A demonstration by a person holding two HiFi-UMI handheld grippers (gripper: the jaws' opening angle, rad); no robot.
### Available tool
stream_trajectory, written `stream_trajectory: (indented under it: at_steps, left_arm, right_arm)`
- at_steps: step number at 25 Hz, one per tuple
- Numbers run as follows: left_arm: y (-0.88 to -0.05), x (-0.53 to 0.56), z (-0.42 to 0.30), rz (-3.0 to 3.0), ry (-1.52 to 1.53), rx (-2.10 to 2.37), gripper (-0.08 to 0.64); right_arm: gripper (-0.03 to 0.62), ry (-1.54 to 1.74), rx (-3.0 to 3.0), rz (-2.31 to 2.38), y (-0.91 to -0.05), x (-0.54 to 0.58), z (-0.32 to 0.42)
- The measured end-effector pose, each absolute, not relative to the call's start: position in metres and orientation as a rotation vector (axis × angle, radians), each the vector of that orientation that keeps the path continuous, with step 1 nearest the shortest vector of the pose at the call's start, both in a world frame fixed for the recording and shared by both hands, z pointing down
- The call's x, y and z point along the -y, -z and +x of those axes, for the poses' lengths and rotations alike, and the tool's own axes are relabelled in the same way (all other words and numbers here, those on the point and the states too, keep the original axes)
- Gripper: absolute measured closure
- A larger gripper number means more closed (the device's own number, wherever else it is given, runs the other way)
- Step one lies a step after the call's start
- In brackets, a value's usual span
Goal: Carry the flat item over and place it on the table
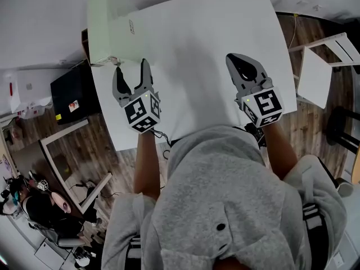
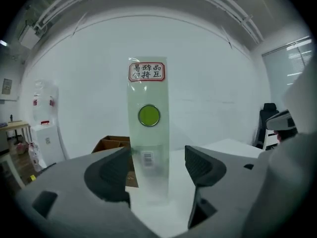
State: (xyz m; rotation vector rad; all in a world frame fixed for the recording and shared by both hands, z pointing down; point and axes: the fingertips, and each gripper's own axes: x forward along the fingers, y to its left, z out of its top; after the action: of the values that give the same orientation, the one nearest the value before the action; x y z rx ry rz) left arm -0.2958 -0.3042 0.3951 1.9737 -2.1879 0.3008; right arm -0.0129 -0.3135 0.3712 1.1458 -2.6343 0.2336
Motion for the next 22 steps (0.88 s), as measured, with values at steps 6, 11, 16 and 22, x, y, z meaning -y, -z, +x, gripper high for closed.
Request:
stream_trajectory:
  at_steps: [6, 11, 16, 22]
  left_arm:
    - [-0.386, 0.282, -0.290, 1.962, -0.316, 2.198, 0.225]
    - [-0.376, 0.259, -0.273, 1.971, -0.312, 2.202, 0.225]
    - [-0.364, 0.232, -0.249, 1.989, -0.289, 2.191, 0.225]
    - [-0.356, 0.210, -0.221, 2.017, -0.305, 2.170, 0.227]
  right_arm:
    - [0.565, -0.192, 2.653, 1.176, -0.359, 0.302, 0.005]
    - [0.565, -0.150, 2.672, 1.201, -0.344, 0.289, 0.025]
    - [0.565, -0.132, 2.677, 1.211, -0.338, 0.268, 0.044]
    - [0.565, -0.135, 2.673, 1.229, -0.339, 0.251, 0.069]
